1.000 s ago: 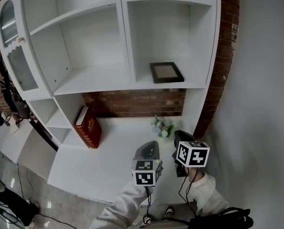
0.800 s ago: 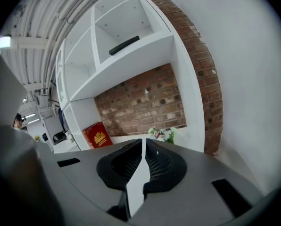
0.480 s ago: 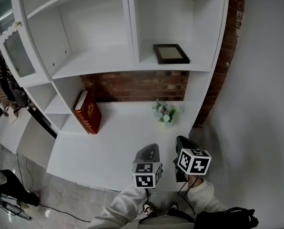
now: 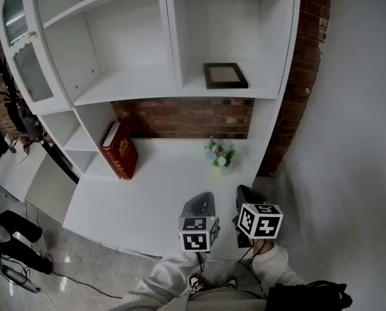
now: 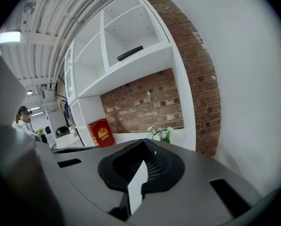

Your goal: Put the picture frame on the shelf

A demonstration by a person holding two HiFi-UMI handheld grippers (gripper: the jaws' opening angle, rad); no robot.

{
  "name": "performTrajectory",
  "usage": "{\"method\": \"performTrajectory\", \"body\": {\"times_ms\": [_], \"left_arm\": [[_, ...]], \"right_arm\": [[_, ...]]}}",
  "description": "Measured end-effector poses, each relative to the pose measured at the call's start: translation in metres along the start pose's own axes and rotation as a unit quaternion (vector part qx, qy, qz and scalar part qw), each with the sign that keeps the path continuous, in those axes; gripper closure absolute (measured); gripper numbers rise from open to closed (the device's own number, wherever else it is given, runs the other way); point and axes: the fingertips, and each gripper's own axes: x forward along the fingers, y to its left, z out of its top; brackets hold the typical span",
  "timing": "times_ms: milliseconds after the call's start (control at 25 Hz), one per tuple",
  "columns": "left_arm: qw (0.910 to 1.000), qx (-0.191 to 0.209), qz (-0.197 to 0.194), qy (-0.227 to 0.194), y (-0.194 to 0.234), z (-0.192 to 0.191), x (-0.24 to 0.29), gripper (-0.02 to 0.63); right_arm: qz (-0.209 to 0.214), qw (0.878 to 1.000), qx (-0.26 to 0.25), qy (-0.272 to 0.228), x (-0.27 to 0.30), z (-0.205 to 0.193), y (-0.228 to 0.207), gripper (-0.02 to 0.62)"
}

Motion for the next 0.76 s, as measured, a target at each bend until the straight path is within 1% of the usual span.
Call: {"method": "performTrajectory", "body": {"times_ms": [320, 600, 760], "left_arm": [[0.9999, 0.013, 0.001, 0.002, -0.015, 0.002, 0.004, 0.598], [0.9997, 0.021, 0.008, -0.003, -0.017, 0.011, 0.005, 0.598], [0.9998, 0.017, 0.005, -0.003, -0.021, 0.013, 0.006, 0.598]], "right_arm": [[0.008, 1.0, -0.003, -0.002, -0.004, 0.004, -0.008, 0.572], [0.012, 1.0, -0.007, -0.007, -0.006, 0.011, -0.013, 0.572], [0.009, 1.0, -0.006, -0.005, -0.008, 0.009, -0.019, 0.572]]}}
